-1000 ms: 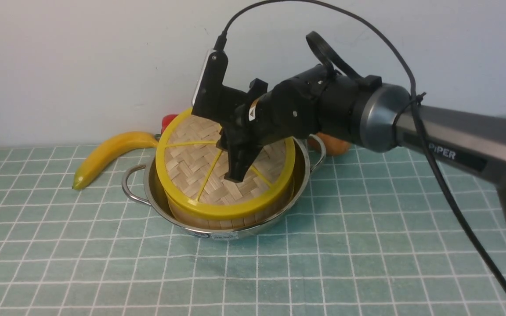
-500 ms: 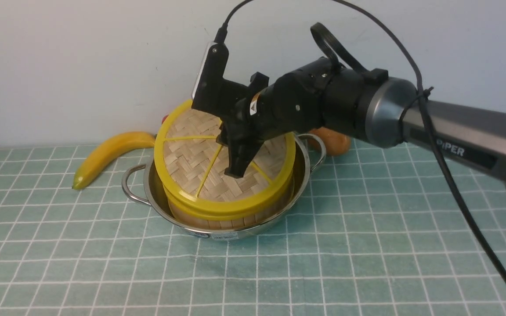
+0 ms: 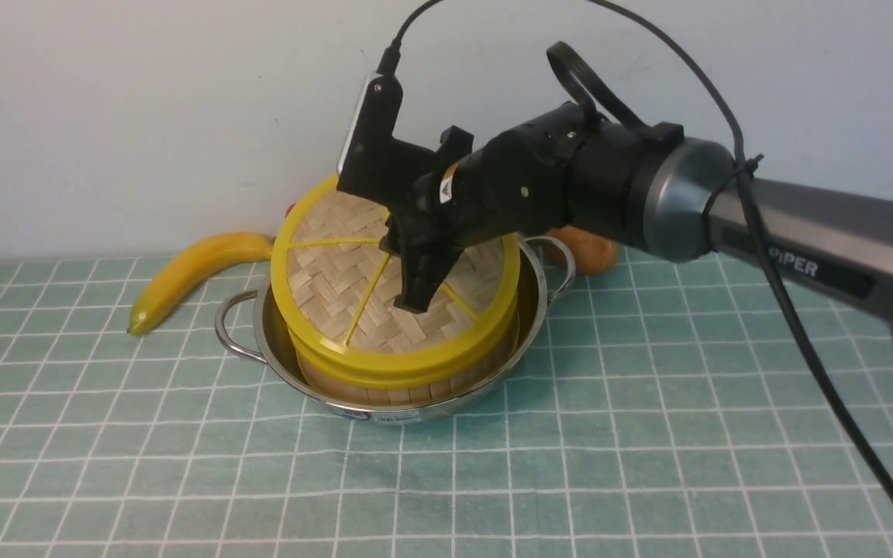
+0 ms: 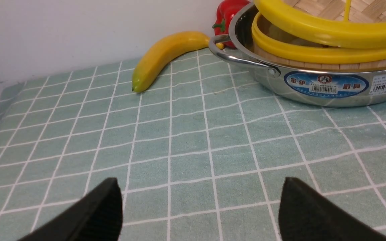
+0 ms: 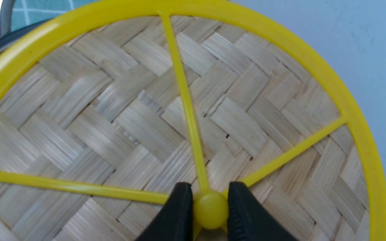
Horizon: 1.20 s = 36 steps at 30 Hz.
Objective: Place the steamer in the pot on the blue tablecloth, and put the lid on the steamer.
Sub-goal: 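Place the bamboo steamer lid onto the steamer basket in the pot with the right gripper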
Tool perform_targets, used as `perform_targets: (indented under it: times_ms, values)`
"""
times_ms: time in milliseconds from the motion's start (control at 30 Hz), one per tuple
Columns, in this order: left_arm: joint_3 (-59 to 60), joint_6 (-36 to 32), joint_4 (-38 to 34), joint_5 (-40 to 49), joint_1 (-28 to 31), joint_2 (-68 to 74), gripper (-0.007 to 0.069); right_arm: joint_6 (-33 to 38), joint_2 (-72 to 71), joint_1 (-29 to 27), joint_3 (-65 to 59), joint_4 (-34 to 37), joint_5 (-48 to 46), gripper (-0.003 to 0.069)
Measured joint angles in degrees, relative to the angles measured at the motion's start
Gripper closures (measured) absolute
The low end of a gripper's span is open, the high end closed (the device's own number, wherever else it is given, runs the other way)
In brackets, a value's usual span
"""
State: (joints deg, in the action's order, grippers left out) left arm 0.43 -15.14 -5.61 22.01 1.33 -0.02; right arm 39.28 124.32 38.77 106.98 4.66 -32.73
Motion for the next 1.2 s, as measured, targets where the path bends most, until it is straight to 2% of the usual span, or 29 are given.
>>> perform_targets:
  times_ms: [867, 933, 1067, 1100, 1167, 1200]
  values:
    - [0.0, 0.0, 0.0, 0.0, 0.0, 0.0, 0.0046, -1.1, 2.6, -0.2, 0.0, -0.1, 2.8, 0.0513]
    - [0.0, 0.0, 0.0, 0.0, 0.0, 0.0, 0.0046, -2.1, 2.6, -0.4, 0.0, -0.1, 2.5, 0.0480]
    - [0.0, 0.0, 0.0, 0.0, 0.0, 0.0, 0.0046, -2.6, 2.8, -0.8, 0.0, -0.7, 2.3, 0.0303]
    - [0.0, 0.0, 0.0, 0.0, 0.0, 0.0, 0.0046, -2.6, 2.8, -0.8, 0.0, -0.7, 2.3, 0.0294]
    - [0.0, 0.0, 0.0, 0.0, 0.0, 0.0, 0.0046, -2.6, 2.8, -0.8, 0.0, -0.8, 2.4, 0.0224]
    - [0.0, 0.0, 0.0, 0.0, 0.0, 0.0, 0.0046, -2.6, 2.8, -0.8, 0.0, -0.8, 2.9, 0.0163]
